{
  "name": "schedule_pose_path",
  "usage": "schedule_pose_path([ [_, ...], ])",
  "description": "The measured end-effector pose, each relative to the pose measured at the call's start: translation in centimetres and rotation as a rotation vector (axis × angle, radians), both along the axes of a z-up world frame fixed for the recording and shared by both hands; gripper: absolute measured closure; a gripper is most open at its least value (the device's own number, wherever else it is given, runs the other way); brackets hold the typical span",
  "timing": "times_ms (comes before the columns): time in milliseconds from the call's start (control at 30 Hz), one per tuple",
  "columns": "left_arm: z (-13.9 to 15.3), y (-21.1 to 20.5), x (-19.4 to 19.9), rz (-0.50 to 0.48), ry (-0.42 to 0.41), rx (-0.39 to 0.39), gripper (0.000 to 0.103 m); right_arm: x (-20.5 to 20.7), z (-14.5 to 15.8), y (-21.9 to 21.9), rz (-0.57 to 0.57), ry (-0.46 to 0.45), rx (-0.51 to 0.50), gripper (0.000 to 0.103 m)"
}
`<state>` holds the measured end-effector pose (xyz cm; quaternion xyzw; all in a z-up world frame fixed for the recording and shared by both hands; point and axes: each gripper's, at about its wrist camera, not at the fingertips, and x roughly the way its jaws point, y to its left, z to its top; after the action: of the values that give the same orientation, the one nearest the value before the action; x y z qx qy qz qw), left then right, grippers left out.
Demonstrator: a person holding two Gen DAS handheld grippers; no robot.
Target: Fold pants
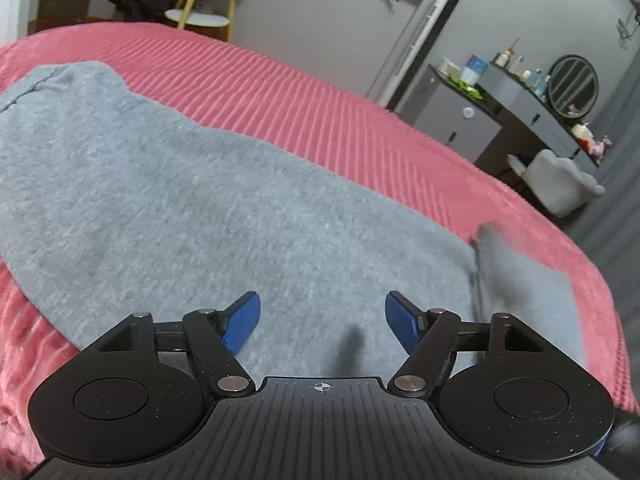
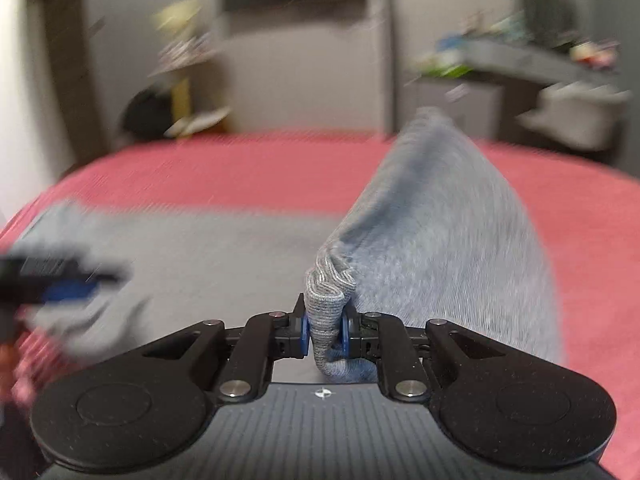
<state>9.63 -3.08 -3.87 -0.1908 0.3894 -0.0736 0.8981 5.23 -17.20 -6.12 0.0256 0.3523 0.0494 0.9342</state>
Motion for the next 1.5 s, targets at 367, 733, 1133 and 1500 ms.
schedule_pose_path([
  [367, 0.3, -4.3, 2.0, -0.281, 0.065, -0.178, 0.028, -3.3, -1.1, -12.1, -0.489, 0.093, 0.421, 0.016],
  [733, -4.6, -14.7, 9.4, -0.392, 0.353, -0.292, 0.038, -6.3, -3.4, -16.8, -0.581, 0.037, 0.762, 0.015],
  [1133, 0.0, -11.7, 4.8, -0.429, 0.110, -0.266, 0.088, -6.6, -3.6, -18.4, -0.544, -0.047, 0.944, 0.014],
  [1500, -1.7, -7.0, 4.6, -0.418, 0.056, -0.129, 0.066, -4.9, -1.2, -14.3, -0.466, 0.010, 0.577, 0.049],
])
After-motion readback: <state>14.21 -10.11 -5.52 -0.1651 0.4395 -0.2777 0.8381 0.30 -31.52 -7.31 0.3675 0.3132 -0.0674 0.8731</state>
